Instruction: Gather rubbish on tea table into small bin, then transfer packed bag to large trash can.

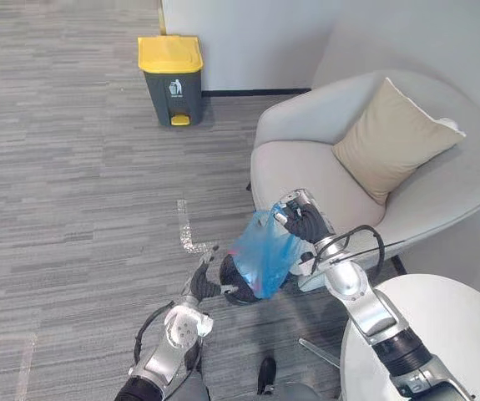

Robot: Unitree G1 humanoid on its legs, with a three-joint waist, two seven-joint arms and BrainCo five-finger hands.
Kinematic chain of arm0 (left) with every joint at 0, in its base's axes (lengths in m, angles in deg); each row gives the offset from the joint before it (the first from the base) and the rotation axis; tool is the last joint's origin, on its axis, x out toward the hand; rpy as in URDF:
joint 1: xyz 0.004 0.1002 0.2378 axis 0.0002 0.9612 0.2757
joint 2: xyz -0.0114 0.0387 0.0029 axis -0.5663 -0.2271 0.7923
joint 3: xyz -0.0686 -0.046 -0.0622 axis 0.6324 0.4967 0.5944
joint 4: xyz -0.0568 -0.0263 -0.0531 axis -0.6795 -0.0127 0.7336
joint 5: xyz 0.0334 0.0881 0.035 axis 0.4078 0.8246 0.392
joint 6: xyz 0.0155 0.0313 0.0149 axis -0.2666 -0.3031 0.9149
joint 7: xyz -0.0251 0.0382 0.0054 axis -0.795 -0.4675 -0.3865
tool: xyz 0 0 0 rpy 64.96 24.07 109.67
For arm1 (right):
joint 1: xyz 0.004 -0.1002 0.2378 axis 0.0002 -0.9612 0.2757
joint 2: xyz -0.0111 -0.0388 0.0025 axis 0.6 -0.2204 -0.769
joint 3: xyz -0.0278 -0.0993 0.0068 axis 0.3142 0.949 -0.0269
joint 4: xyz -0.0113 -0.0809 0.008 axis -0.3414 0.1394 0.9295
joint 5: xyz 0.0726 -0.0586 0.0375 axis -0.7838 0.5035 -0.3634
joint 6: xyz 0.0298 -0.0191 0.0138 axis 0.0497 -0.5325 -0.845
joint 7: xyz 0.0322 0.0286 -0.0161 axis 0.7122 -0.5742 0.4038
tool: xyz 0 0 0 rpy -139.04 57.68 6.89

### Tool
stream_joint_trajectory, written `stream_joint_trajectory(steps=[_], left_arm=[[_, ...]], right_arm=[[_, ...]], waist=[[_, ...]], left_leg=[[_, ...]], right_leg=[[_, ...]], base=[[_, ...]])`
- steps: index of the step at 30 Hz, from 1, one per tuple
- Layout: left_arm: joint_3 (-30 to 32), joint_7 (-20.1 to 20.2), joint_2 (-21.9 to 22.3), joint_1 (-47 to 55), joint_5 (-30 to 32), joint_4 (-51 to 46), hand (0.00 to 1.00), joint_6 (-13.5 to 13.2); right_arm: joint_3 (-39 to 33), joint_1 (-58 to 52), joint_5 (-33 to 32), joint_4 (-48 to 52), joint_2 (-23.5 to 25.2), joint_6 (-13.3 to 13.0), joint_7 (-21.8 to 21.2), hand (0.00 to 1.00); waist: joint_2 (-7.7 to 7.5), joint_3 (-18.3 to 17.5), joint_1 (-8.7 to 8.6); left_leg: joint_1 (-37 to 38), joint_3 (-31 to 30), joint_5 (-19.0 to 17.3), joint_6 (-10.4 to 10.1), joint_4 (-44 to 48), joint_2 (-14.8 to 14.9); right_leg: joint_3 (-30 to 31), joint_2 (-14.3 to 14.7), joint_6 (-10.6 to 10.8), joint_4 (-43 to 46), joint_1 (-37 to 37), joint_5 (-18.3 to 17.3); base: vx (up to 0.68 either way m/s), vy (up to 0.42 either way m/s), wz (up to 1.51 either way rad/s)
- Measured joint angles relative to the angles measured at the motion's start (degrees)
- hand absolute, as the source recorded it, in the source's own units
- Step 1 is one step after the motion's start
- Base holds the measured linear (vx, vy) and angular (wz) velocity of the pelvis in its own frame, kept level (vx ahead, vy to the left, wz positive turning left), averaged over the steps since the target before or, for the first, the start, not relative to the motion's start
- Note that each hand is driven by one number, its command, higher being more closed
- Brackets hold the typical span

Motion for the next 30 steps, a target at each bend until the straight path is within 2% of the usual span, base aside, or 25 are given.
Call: stream_joint_trajectory(steps=[8, 18, 23, 30], left_arm=[[-0.5, 0.0, 0.1, 0.2, 4.7, -6.1, 0.0, -1.3], [-3.3, -1.3, -1.4, -4.1, 8.1, -10.2, 0.0, -1.9], [-3.3, -2.6, -1.3, -5.4, 9.2, -11.2, 0.0, -1.8], [-4.6, -3.0, 1.0, -5.8, 10.5, -11.2, 0.0, -1.2]], right_arm=[[0.2, 2.9, -7.1, 4.4, -1.7, -2.3, -1.6, 1.0], [2.6, 5.1, -10.4, 8.2, -1.4, -3.2, -3.0, 1.0], [3.9, 6.7, -11.4, 8.2, 0.2, -3.2, -3.3, 1.0], [7.3, 8.6, -11.3, 8.2, 3.9, -3.1, -3.6, 1.0]], waist=[[0.76, -3.0, -0.9], [1.2, -4.9, -0.99], [1.18, -5.4, -1.04], [1.05, -5.7, -0.94]], left_leg=[[0.7, 0.3, 0.0, 0.0, -0.3, -0.2], [1.2, 1.7, 0.2, 0.2, -0.3, -0.2], [1.6, 2.2, 0.2, 0.3, -0.4, -0.2], [1.7, 2.3, 0.3, 0.4, -0.4, -0.3]], right_leg=[[0.4, 0.3, 0.0, 0.0, 0.1, 0.1], [2.0, 0.3, 0.0, -0.5, 0.0, 1.1], [2.7, 0.3, 0.0, -0.5, 0.0, 1.3], [2.9, 0.2, 0.2, -0.8, -0.1, 1.4]], base=[[-0.01, 0.006, -0.01], [0.0, 0.017, -0.08], [0.0, 0.014, -0.07], [0.0, 0.0, 0.0]])
